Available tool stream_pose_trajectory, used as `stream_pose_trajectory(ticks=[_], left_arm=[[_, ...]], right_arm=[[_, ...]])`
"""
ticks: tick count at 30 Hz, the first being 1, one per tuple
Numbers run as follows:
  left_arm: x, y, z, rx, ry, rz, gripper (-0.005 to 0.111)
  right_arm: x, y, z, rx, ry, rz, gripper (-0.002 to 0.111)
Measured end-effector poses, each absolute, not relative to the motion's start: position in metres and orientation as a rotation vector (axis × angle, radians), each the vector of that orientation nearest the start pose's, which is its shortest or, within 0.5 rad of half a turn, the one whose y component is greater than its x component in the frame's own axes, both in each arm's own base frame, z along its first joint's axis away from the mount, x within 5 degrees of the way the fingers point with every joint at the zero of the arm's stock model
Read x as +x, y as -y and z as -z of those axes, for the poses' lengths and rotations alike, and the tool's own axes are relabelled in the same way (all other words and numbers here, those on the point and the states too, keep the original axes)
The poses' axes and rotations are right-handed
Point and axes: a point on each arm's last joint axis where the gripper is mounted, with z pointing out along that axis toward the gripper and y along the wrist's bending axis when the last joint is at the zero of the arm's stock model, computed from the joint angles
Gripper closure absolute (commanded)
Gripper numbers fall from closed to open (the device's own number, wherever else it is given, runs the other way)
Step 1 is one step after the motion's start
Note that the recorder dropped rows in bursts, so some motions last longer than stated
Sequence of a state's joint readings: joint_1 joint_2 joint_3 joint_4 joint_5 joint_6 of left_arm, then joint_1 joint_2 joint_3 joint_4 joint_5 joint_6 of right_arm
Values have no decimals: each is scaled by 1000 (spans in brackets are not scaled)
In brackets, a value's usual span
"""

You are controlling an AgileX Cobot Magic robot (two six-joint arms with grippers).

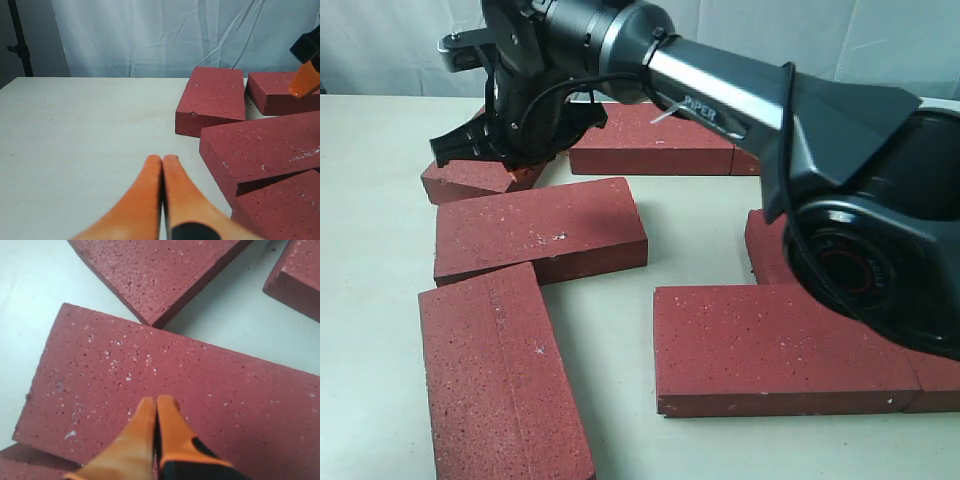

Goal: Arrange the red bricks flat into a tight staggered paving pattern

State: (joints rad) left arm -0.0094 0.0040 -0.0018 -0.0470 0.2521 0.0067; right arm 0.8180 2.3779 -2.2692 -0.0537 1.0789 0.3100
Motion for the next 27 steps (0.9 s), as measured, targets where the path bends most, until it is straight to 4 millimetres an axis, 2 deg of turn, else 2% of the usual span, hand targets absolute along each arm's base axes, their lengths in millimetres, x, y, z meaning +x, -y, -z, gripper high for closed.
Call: stream_pose_trajectory(ticks=[3,8,10,14,24,27], left_arm=[[55,2,-191,-17,-1738,46,107],[55,2,-191,-17,-1738,46,107],[55,2,-191,-17,-1738,46,107],[55,2,-191,-17,-1738,46,107],[55,2,-191,-17,-1738,46,107],[55,2,-191,-17,-1738,46,107]], right_arm=[[363,-382,-216,-645,-2646,-288,101],[364,-382,-213,-611,-2666,-290,65],[364,-383,-213,-608,-2667,-295,57],[364,-384,-209,-596,-2674,-300,55],[370,-390,-164,-568,-2733,-270,55],[370,-390,-161,-569,-2737,-267,55]])
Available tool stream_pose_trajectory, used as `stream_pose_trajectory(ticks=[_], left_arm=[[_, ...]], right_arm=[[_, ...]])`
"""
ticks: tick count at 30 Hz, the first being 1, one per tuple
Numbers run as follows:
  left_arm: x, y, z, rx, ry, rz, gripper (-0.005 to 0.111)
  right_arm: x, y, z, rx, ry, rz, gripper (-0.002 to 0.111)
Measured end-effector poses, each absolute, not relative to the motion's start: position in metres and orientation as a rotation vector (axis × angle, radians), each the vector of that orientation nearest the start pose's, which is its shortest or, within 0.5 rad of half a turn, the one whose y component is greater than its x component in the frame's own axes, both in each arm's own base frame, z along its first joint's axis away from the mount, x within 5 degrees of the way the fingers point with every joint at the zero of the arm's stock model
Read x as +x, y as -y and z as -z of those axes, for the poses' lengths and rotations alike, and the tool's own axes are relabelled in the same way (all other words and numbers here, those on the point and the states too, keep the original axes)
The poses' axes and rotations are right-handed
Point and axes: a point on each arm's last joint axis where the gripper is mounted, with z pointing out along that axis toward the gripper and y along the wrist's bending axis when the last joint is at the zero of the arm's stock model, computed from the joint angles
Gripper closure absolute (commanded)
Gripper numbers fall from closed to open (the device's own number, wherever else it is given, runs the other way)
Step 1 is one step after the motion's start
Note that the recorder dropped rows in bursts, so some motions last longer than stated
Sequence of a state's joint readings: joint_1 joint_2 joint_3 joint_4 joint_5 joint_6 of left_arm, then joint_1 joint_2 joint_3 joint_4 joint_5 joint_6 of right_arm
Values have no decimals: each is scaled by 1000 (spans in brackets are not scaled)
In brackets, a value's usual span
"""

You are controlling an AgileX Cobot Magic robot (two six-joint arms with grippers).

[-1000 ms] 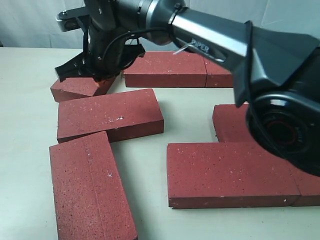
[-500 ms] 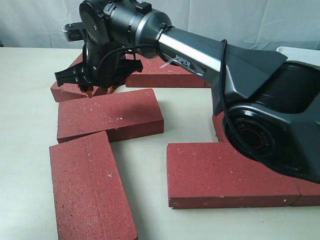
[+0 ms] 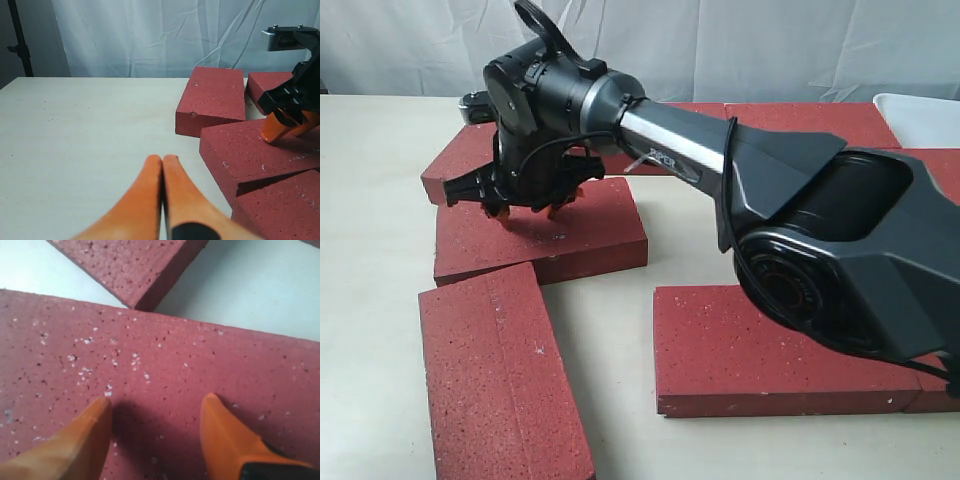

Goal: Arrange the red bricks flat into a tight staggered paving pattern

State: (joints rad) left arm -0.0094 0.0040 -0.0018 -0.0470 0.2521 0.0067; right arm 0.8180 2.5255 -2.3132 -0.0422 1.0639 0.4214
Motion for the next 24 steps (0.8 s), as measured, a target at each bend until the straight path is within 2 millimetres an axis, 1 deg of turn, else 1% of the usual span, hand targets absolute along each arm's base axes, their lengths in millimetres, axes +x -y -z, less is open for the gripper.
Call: stream_pose_trajectory(ticks=[7,10,16,24], left_arm=[[55,2,-191,-17,-1738,46,107],[55,2,-191,-17,-1738,46,107],[55,2,-191,-17,-1738,46,107],[55,2,-191,-17,-1738,46,107]], right_arm=[[372,-391,-156,-485,-2758,-262,55],[375,-387,-156,-454,-2774,-260,55],[392,-367,-155,-379,-2800,-233,55],[407,-346,-153,-306,-2804,-102,55]])
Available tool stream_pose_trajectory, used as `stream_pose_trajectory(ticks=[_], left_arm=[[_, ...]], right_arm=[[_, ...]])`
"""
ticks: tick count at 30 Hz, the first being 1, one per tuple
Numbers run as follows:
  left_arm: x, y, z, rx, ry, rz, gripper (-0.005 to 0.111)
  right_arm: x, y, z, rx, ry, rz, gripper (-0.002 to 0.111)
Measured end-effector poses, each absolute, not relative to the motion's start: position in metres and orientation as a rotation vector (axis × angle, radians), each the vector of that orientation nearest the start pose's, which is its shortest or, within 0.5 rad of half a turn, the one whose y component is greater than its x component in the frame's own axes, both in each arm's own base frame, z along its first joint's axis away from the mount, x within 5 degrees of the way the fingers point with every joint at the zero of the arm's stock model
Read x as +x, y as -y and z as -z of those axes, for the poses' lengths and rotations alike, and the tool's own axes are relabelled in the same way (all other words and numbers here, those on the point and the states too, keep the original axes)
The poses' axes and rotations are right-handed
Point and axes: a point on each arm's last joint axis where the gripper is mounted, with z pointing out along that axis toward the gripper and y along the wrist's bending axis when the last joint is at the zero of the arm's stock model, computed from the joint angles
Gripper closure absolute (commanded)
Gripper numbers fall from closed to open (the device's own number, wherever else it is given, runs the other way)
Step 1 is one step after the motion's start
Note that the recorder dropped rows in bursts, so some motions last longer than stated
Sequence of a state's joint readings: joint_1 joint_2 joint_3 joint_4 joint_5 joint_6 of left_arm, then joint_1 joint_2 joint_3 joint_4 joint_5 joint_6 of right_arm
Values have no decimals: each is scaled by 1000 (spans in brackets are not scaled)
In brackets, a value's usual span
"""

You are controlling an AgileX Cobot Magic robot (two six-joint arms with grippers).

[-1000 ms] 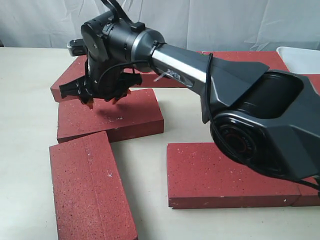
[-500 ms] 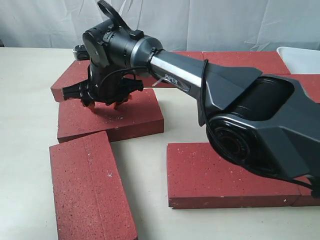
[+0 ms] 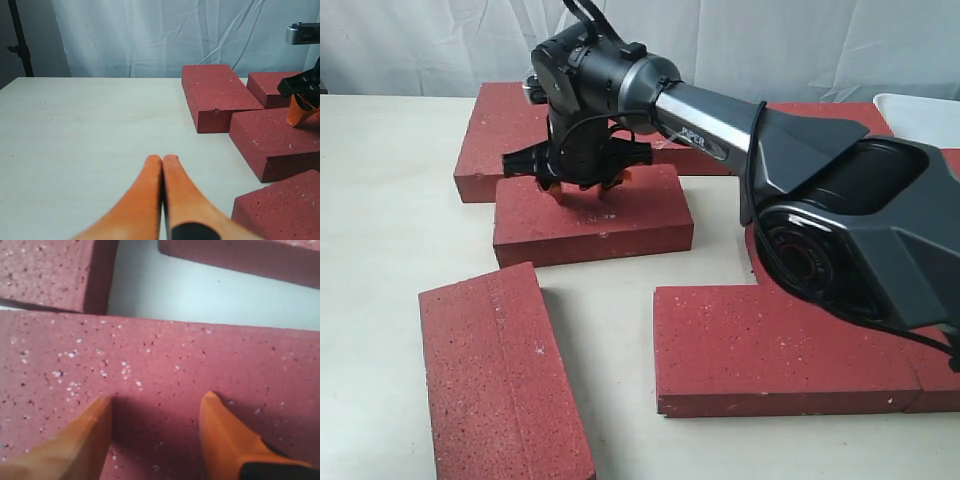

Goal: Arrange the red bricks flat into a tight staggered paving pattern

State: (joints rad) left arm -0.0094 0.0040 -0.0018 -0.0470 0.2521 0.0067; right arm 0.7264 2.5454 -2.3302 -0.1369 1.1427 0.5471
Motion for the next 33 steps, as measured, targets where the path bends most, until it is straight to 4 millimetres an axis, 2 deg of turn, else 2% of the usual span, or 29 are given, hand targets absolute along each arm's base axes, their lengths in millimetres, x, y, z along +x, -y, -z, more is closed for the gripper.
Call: stream_pose_trajectory(ticks=[19,33], left_arm=[[55,2,-191,-17,-1738,46,107],[55,2,-191,-17,-1738,46,107]], right_arm=[[432,-311,-152,-196,-2810,-20,55],[441,-301,-149,-211,-2758,89,55]])
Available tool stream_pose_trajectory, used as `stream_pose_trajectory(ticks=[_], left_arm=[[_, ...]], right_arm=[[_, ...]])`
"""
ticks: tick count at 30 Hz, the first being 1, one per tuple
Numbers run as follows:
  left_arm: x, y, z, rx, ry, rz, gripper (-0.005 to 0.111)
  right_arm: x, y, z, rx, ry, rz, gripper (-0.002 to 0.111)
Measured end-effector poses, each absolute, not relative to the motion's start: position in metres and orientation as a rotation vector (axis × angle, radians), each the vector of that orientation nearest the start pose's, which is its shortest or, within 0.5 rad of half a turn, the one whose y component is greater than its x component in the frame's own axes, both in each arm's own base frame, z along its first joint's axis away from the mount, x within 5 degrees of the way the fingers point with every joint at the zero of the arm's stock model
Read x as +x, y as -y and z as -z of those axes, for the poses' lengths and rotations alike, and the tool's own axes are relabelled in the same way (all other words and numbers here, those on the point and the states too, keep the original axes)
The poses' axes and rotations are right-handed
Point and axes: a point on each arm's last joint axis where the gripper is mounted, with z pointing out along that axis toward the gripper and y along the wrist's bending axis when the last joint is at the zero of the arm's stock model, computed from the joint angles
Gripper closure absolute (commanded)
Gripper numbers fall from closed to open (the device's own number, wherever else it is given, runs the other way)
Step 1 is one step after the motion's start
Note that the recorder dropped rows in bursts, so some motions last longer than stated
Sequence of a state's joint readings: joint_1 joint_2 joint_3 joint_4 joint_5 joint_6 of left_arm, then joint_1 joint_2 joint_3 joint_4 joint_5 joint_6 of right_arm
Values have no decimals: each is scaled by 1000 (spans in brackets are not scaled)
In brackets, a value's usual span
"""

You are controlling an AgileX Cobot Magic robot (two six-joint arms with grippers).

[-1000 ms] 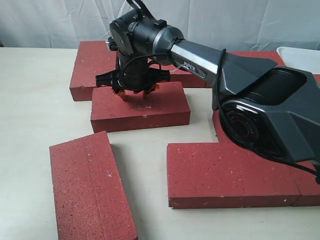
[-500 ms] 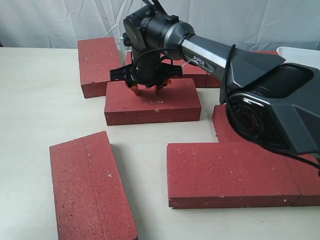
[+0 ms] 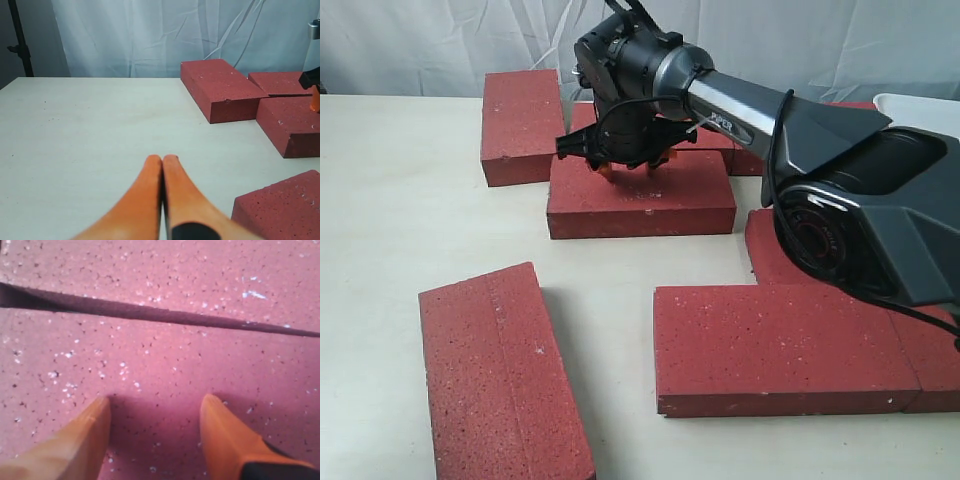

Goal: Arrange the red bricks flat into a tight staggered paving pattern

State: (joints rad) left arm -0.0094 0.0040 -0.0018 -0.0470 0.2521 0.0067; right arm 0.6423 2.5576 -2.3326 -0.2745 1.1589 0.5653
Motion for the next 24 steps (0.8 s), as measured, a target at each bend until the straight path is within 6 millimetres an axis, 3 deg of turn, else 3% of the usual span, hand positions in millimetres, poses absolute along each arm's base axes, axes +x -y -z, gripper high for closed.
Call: stream_pose_trajectory(ticks=[8,9,12,19,22,24], left_arm=[[55,2,-191,-17,-1738,46,107],[55,2,-191,-17,-1738,46,107],[55,2,-191,-17,-1738,46,107],[55,2,-191,-17,-1738,46,107],[55,2,-191,-17,-1738,46,107],[55,2,-191,-17,-1738,46,107]], right_arm=[[442,-300,-150,-203,-2740,115,55],[442,-300,-150,-203,-2740,115,54],[443,-298,-150,-201,-2737,127,34],[445,-293,-156,-188,-2732,125,33],[440,-290,-164,-167,-2774,124,42],[434,-296,-176,-206,-2764,103,59]])
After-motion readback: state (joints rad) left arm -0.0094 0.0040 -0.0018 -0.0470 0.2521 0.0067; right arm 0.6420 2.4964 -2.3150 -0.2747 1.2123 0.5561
